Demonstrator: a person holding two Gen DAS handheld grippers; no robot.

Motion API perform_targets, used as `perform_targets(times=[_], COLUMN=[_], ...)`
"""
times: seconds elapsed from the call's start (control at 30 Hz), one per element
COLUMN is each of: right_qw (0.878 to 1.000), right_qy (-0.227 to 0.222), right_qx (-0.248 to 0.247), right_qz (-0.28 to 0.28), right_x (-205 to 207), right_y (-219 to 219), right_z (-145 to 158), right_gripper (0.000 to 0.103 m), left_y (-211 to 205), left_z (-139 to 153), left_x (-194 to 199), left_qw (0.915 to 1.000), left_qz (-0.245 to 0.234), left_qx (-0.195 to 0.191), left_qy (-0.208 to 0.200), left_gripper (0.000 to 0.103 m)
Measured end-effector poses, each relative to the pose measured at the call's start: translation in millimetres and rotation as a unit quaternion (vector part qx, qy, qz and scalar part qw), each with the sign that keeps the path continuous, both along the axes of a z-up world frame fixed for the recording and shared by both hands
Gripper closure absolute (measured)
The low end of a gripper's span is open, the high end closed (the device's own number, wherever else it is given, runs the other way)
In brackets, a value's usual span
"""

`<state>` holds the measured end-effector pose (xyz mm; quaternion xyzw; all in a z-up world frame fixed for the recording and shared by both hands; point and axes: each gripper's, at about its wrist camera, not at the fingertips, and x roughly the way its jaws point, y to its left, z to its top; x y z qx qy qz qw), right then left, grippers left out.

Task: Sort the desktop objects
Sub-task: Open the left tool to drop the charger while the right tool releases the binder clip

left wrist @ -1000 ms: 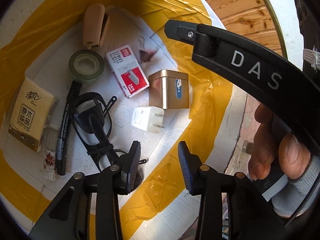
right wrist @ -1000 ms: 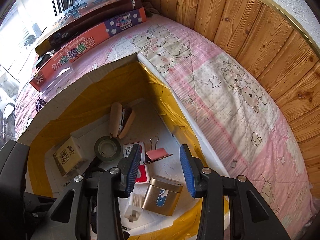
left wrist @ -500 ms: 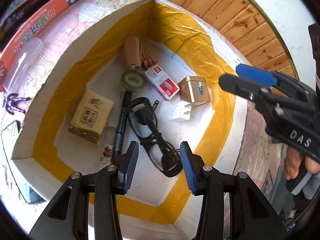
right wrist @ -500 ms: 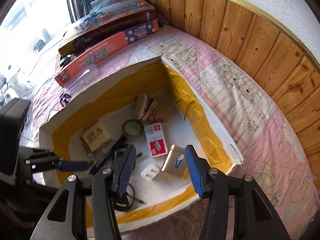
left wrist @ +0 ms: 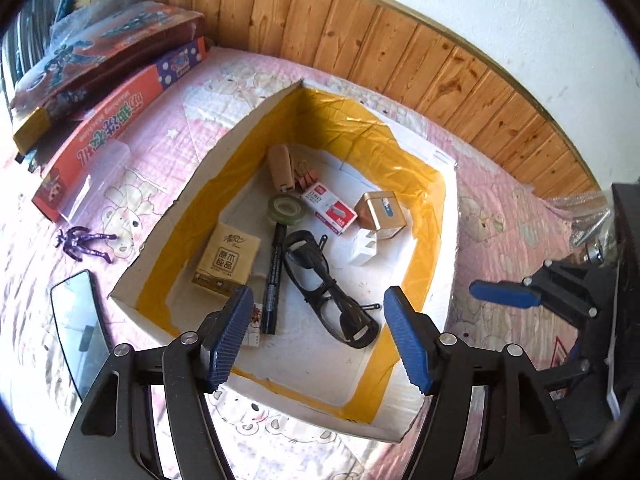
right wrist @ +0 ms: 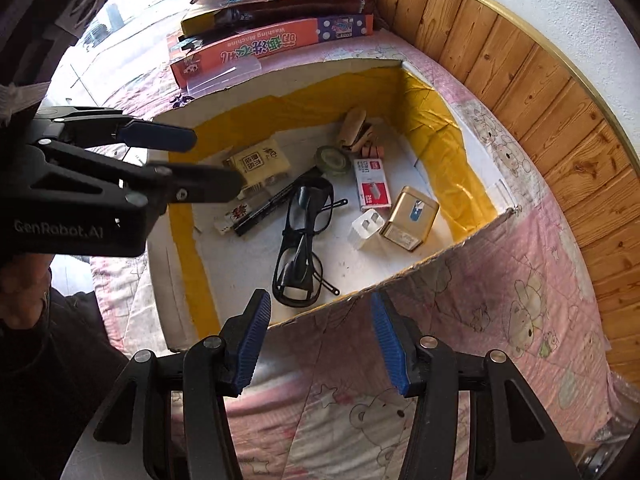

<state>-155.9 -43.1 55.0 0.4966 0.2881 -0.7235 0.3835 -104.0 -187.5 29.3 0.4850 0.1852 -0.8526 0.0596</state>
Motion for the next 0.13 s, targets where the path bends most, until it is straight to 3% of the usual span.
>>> perform_targets(times=[0.13], right_qw=[1.0], right_qy=[-0.004], right_qx=[-0.001], right_qz=[-0.015], right_x=[8.4], right_y=[-3.4], right_z=[-1.9], right_gripper=[0.049], left_y=[-1.1], left_z=[7.9], left_x=[5.8], left_qw=[0.9999], left_qz=[0.008], left_qx=[-0.005], left_qy=[0.006], left_gripper=[0.03])
